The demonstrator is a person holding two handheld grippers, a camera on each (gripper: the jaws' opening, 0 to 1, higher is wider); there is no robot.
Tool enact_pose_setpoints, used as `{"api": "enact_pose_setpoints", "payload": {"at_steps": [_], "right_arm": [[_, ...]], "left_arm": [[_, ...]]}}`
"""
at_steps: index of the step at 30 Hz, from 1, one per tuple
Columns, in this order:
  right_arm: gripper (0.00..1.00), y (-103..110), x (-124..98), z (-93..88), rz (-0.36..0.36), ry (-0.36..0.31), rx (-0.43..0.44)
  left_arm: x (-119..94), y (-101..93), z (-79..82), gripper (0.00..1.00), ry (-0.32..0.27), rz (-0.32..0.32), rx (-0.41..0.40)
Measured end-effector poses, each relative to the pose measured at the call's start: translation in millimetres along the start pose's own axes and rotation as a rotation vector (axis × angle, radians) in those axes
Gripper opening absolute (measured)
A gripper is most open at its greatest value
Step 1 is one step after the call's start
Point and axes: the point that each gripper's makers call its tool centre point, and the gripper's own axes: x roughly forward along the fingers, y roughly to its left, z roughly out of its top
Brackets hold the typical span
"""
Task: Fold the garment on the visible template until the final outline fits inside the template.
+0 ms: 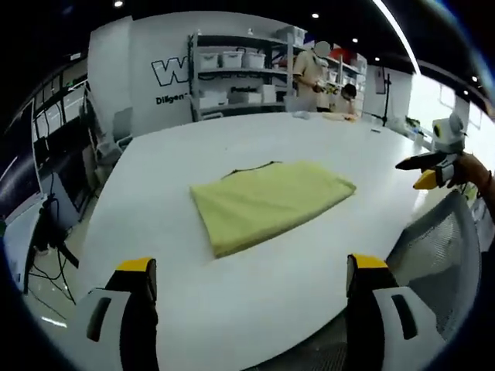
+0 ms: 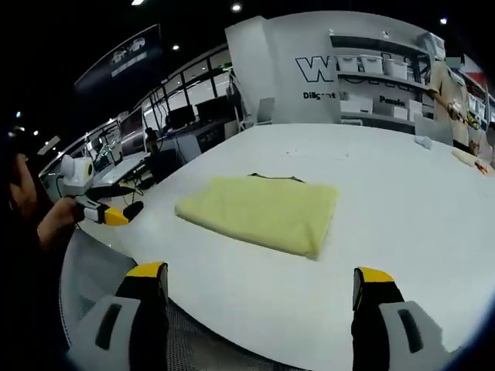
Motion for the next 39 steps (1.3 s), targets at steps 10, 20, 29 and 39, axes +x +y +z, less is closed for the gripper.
{"api": "enact_pose_setpoints", "payload": {"at_steps": [10,20,29,39], "right_arm": [[0.99,3.0,-3.5,1.8,-0.019,-0.043,-0.041],[0.99,3.8,-3.0,-1.7,-0.029,-0.031,-0.078],[0.99,5.7,-0.3,-5.6,-0.022,-0.007,-0.108],[0.99,6.9,-0.9,-5.8,-0.012,-0.012,-0.090]], "left_arm": [[2.1,0.8,-6.5,0.99,-0.025,0.007,-0.040],[3.3,2.1,-7.9,0.99,-0.016,0.052,-0.002],[3.7,0.6,-7.9,0.99,-0.017,0.055,0.013],[2.5,-0.2,-4.3,0.99,-0.047,0.044,-0.032]]}}
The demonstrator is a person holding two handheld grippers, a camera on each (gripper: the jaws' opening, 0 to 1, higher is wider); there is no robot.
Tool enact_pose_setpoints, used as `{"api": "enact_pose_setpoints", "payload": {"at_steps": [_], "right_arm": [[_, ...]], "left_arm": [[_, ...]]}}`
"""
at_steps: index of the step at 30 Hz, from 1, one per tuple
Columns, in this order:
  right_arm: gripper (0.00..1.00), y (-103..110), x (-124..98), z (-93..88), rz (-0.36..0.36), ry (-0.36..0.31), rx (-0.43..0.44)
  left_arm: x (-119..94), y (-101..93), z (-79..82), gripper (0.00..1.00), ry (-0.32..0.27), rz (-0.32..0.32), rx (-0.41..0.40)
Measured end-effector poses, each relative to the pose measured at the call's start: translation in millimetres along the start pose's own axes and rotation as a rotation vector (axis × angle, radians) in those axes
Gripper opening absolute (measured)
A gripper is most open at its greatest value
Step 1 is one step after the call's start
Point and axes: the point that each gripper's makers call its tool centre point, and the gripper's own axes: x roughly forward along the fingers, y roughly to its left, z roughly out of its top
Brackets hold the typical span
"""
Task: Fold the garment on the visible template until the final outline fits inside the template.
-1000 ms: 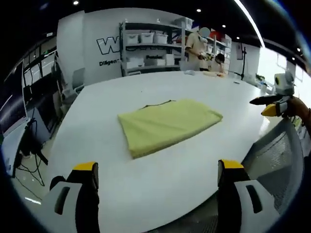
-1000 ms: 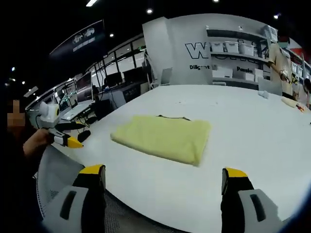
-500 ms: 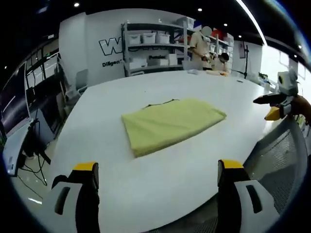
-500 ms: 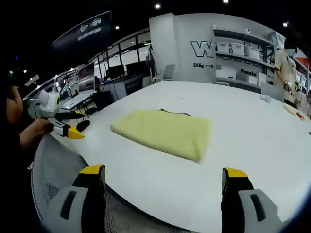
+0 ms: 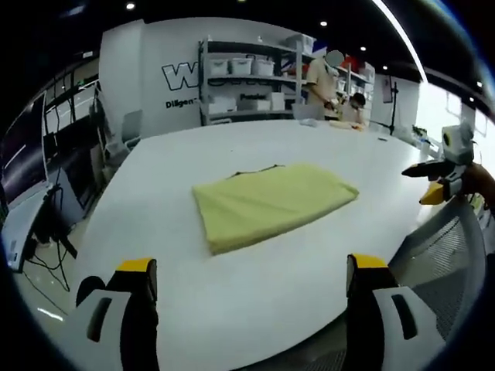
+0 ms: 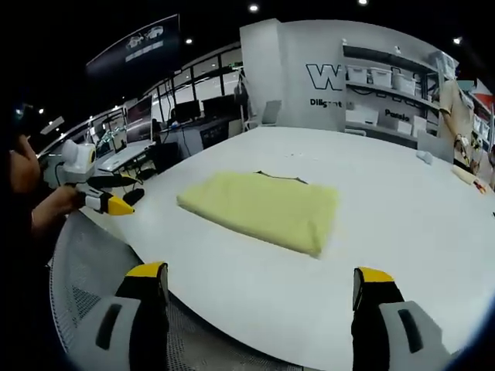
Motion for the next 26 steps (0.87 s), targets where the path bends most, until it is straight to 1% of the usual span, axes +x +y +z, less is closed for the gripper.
{"api": "enact_pose_setpoints", "payload": {"at_steps": [5,11,16,26], "right_arm": [[0.99,0.0,0.3,-0.8,-0.003,0.004,-0.003],[0.99,-1.2,0.3,-1.0,-0.008,0.004,0.002],[0.99,-1.0,0.5,-1.9,-0.009,0.009,-0.001],[0.99,-1.1,0.8,-2.4,-0.008,0.012,0.002]], "left_arm": [[-0.1,-1.3,-0.1,0.99,-0.002,-0.003,0.003],[0.3,-1.4,-2.2,0.99,0.010,0.002,0.006],[-0.4,-1.6,-1.0,0.99,0.001,0.001,0.008],[0.6,-0.9,-3.4,0.99,0.015,0.008,0.015]]}}
